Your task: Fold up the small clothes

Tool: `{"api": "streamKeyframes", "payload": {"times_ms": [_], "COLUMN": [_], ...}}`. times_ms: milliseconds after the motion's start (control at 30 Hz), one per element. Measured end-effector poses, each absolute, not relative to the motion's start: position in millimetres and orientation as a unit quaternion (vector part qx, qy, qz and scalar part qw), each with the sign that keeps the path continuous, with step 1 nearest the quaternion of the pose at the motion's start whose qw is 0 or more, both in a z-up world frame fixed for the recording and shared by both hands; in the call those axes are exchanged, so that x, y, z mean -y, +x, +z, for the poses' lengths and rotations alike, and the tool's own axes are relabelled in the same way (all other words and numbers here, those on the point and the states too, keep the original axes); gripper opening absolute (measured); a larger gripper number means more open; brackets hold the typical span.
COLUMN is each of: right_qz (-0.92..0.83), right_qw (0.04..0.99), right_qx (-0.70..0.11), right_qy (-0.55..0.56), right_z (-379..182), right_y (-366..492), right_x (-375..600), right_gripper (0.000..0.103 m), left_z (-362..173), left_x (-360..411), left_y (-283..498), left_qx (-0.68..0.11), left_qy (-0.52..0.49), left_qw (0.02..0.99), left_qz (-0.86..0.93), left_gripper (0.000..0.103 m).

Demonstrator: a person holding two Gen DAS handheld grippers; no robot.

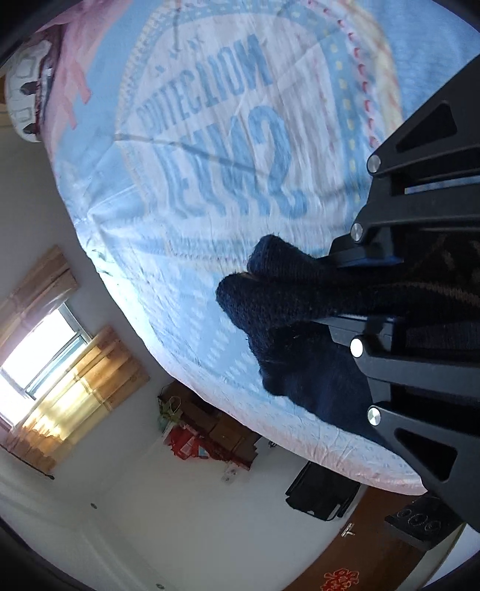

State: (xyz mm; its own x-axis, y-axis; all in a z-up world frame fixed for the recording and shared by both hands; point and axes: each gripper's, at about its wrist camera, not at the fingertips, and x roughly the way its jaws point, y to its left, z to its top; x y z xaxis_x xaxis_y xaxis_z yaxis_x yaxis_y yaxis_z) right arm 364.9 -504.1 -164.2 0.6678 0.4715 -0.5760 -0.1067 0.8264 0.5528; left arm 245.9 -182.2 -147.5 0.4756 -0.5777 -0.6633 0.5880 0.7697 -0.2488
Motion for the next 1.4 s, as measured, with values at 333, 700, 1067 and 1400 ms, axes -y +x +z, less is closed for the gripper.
{"api": "streamKeyframes", "payload": {"times_ms": [333,700,1067,1400], "right_qz": [0.203,0.306,0.367,0.361], "right_qw": [0.879,0.852,0.818,0.798], "right_qx": [-0.363,-0.365,-0.405,-0.464], "right_qy": [0.233,0.219,0.181,0.130], "right_z": [-131,-111,-128,-185], "right_y": [351,361,381,400], "right_x": [444,310,174,89], "right_gripper": [0.017,0.017,0.017,0.017], "left_z": [-111,-94,-117,-167], "left_x": [131,36,-32,-56], "left_y": [219,181,155,157], "left_qx": [-0.351,-0.328,-0.339,-0.386], "left_qy": [0.006,0.004,-0.011,-0.032], "left_qw": [0.885,0.919,0.930,0.913], "left_qz": [-0.305,-0.220,-0.145,-0.125], "left_gripper": [0.029,0.029,0.029,0.030]}}
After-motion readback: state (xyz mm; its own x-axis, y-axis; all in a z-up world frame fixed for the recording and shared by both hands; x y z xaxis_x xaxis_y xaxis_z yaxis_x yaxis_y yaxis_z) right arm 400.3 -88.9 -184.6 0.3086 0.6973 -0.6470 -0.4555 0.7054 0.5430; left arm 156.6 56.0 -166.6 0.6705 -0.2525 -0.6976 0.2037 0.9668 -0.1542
